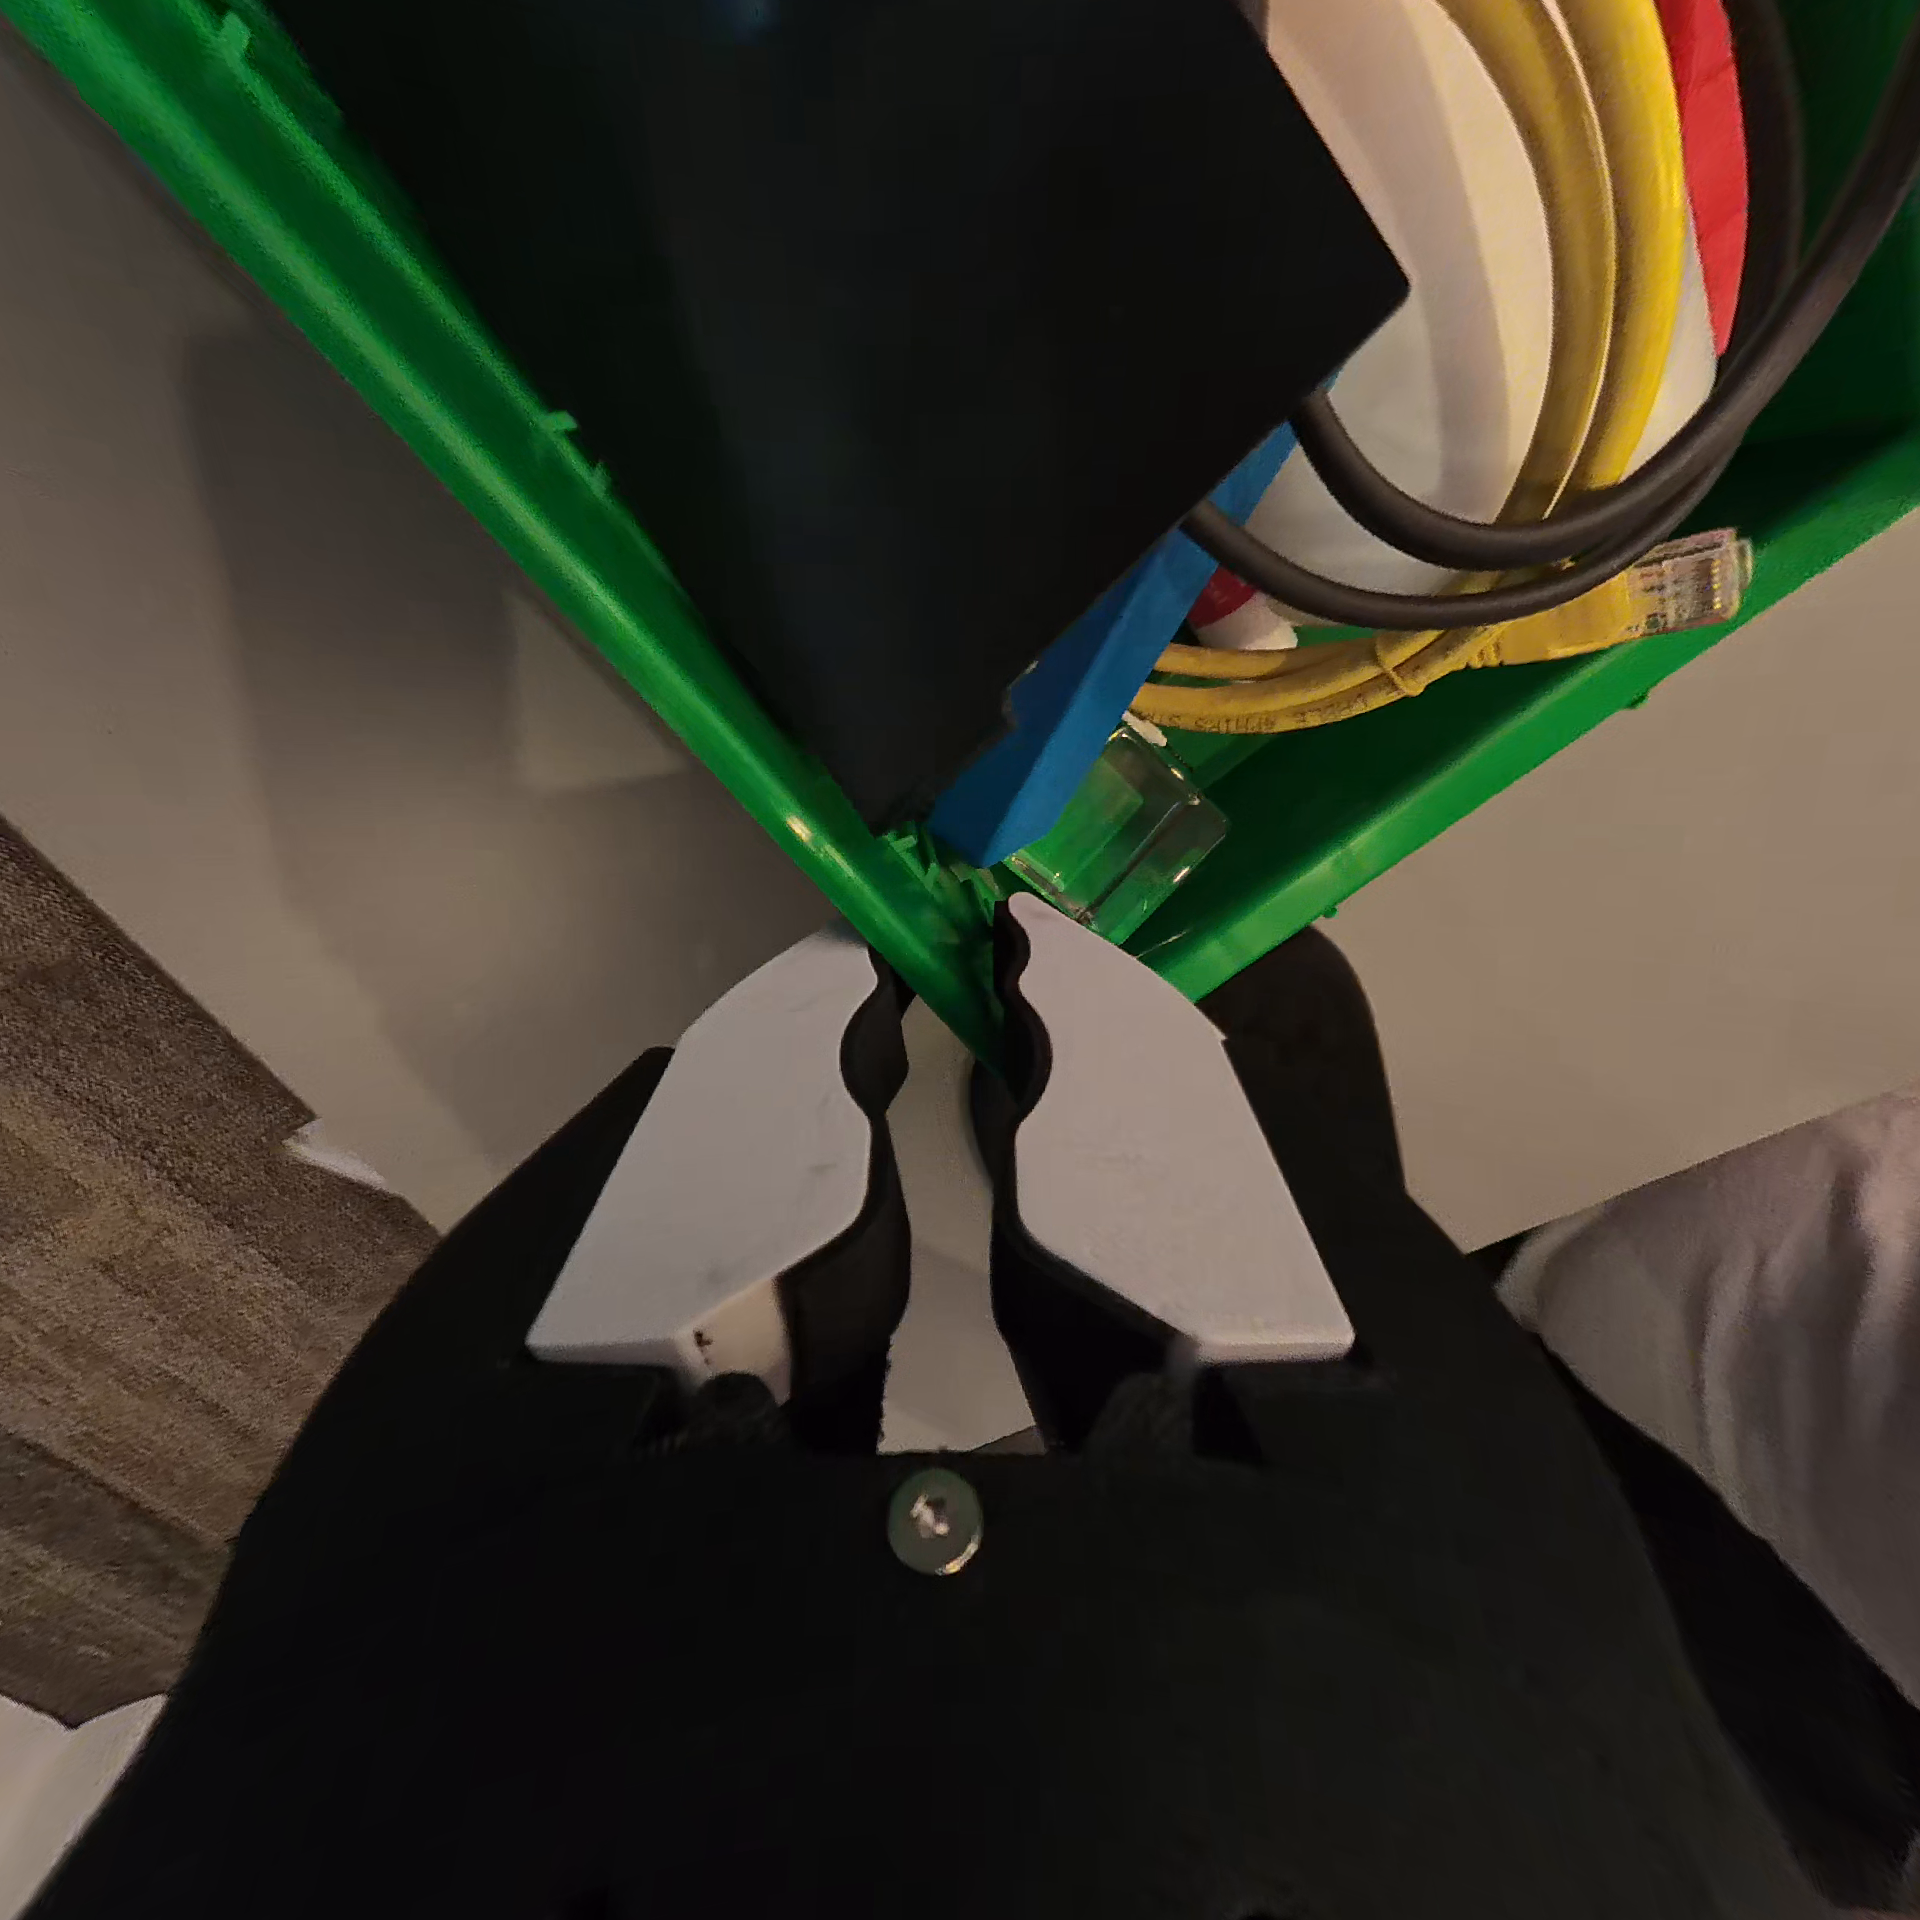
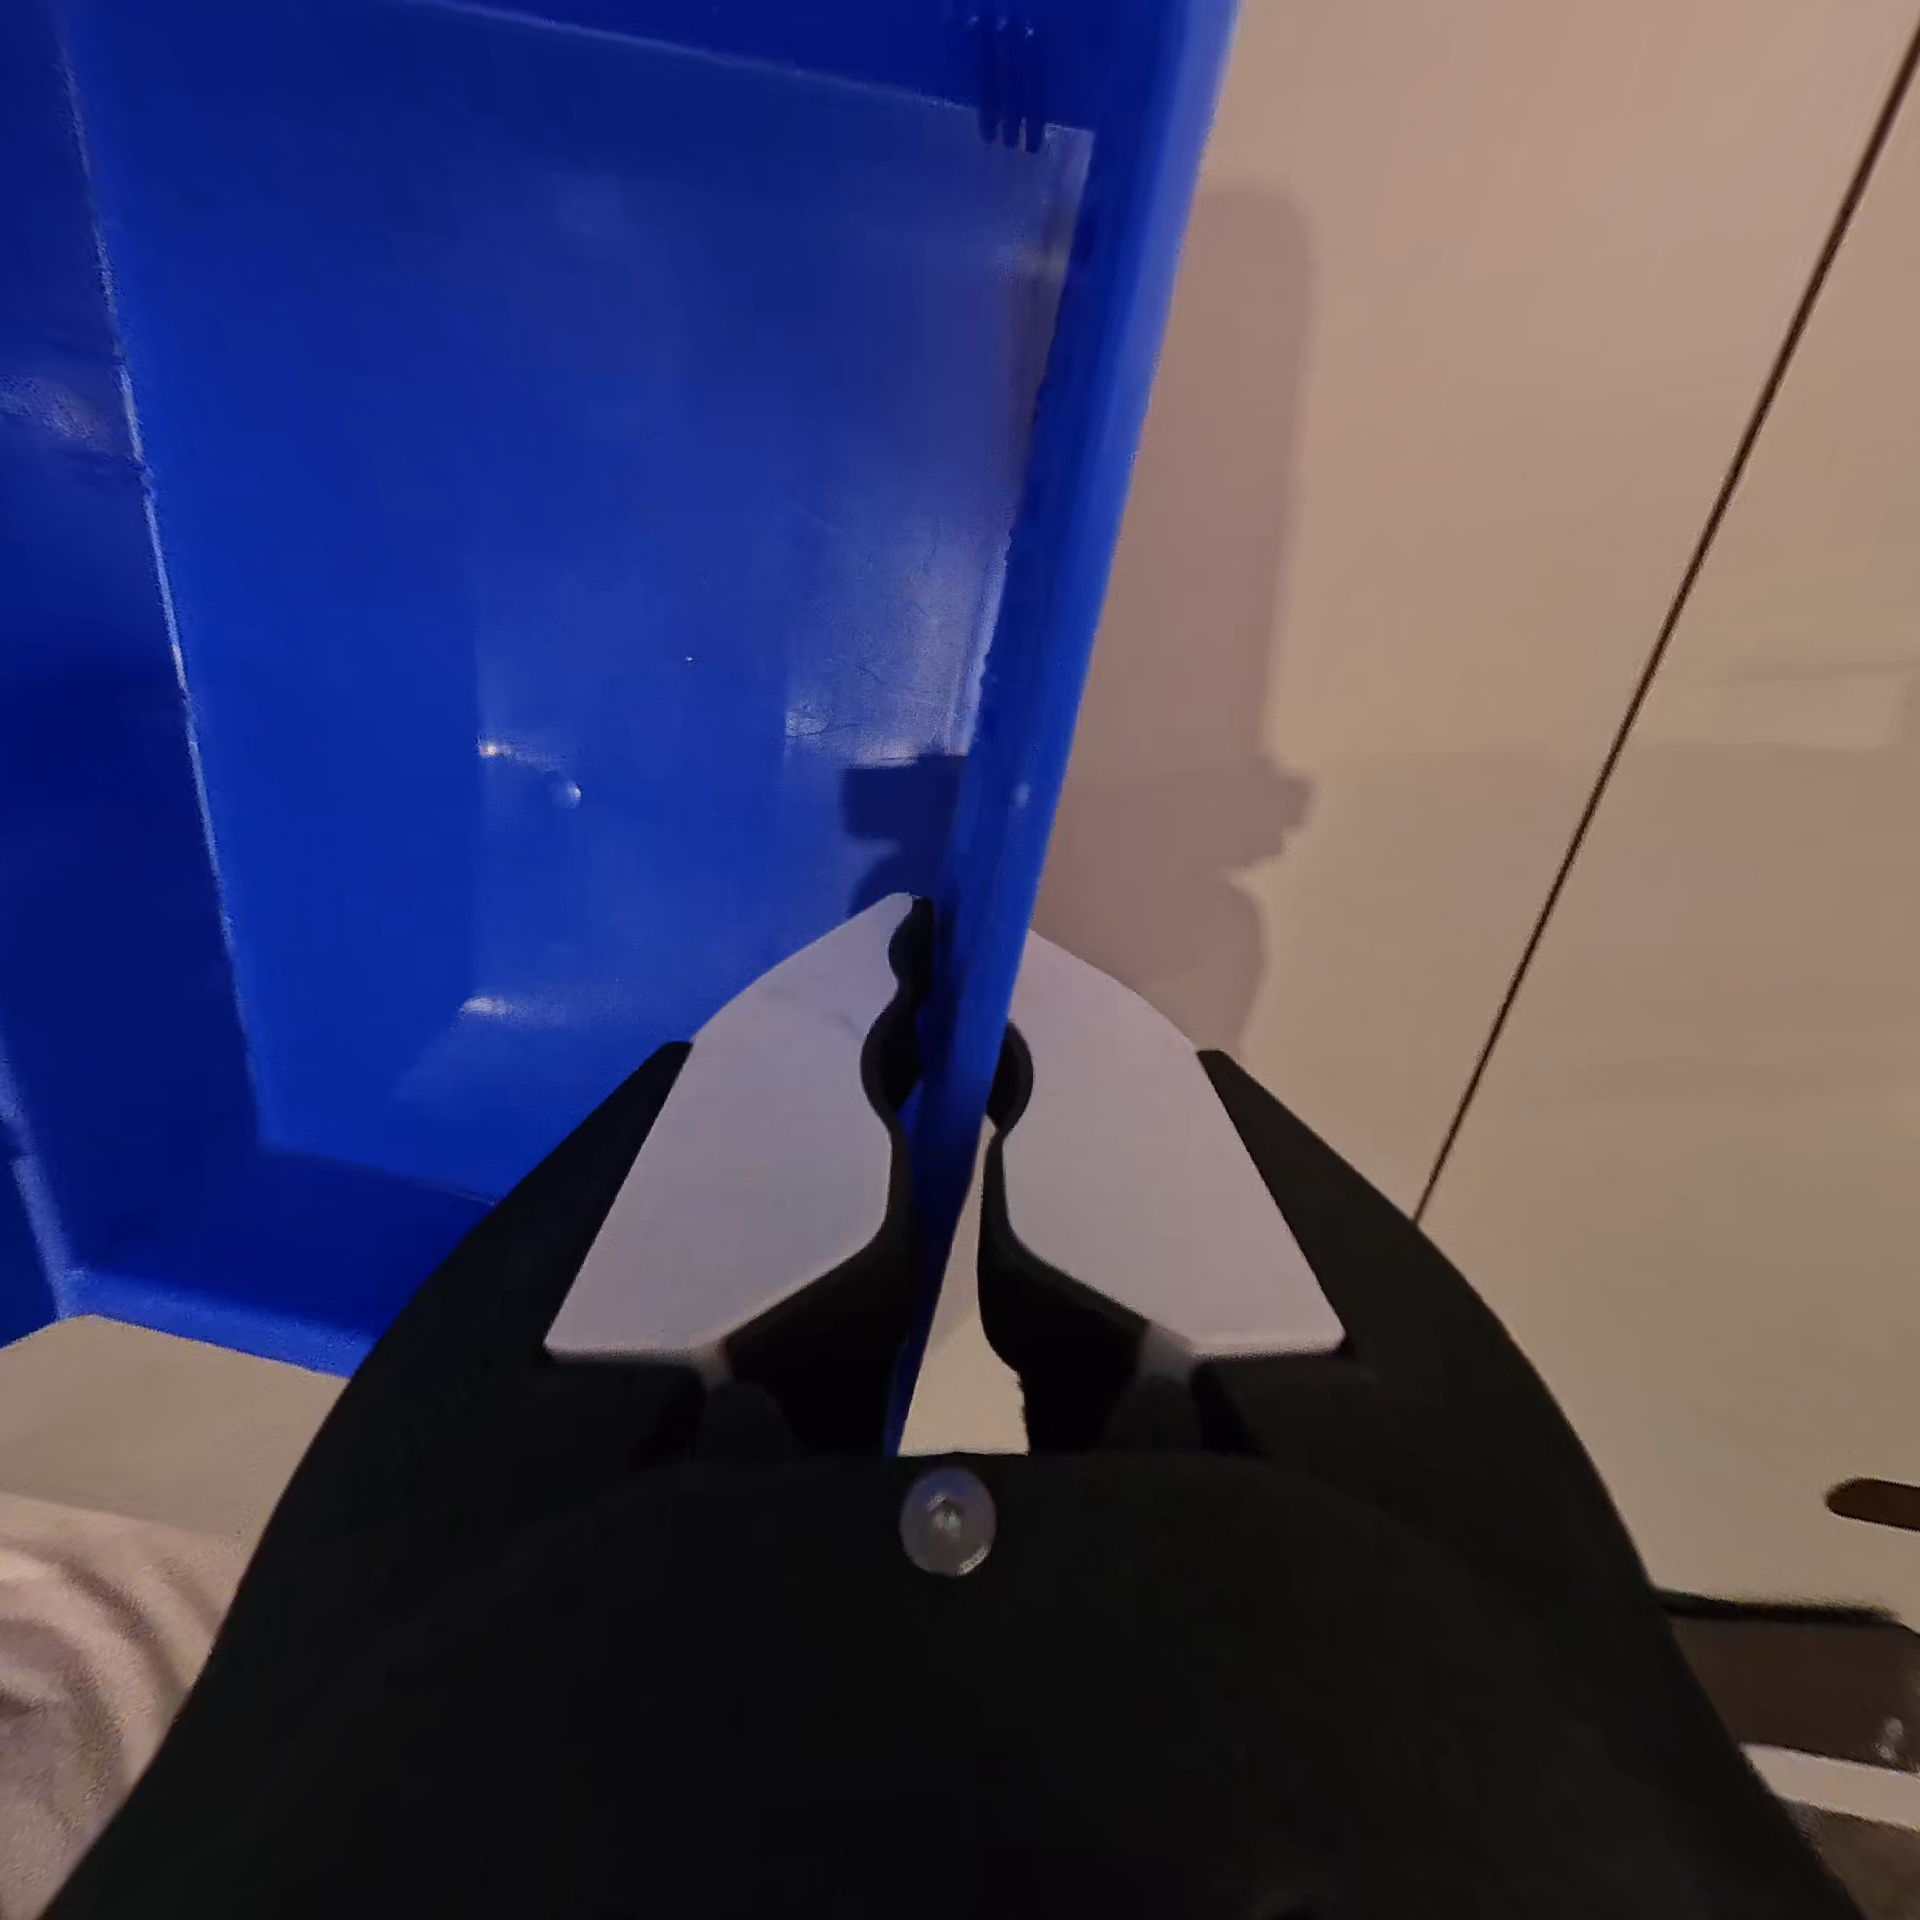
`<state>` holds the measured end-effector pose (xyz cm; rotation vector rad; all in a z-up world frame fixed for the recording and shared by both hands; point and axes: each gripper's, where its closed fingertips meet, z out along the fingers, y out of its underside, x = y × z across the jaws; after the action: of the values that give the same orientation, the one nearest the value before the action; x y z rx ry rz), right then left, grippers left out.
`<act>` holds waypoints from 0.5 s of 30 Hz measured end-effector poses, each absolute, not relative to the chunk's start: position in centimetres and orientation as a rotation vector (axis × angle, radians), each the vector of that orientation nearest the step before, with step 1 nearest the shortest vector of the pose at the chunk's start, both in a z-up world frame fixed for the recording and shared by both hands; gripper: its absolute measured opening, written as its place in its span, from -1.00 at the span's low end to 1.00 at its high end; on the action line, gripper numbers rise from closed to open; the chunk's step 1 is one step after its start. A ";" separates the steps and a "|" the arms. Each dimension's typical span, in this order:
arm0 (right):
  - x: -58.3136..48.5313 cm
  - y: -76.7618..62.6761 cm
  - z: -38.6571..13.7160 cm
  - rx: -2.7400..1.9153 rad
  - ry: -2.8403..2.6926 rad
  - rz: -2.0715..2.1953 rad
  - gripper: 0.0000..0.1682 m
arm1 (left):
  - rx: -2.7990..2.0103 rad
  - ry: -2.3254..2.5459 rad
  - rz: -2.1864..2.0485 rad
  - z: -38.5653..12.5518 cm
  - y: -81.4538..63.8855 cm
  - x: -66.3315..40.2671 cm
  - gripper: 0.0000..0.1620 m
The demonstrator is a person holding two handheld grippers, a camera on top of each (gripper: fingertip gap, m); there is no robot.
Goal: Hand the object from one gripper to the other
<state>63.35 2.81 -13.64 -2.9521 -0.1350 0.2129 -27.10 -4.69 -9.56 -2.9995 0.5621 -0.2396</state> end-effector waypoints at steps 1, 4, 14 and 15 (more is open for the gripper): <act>63.5 2.6 -13.6 -2.953 -0.145 0.191 -0.90 | -2.992 0.579 -0.227 -9.5 -4.7 -27.5 -0.84; 63.5 2.6 -13.6 -2.936 -0.136 0.188 -0.90 | -2.988 0.533 -0.141 -9.6 -4.3 -29.6 -0.86; 63.7 3.2 -13.6 -2.884 -0.082 0.155 -0.91 | -2.945 0.457 -0.039 -9.8 -3.3 -31.1 -0.90; 63.7 3.3 -13.6 -2.866 -0.079 0.146 -0.91 | -2.928 0.435 -0.026 -9.8 -3.1 -31.3 -0.90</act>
<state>63.71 3.30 -13.58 -2.8662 -0.0788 0.1461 -31.31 -3.08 -9.78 -2.9279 0.4348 -0.0260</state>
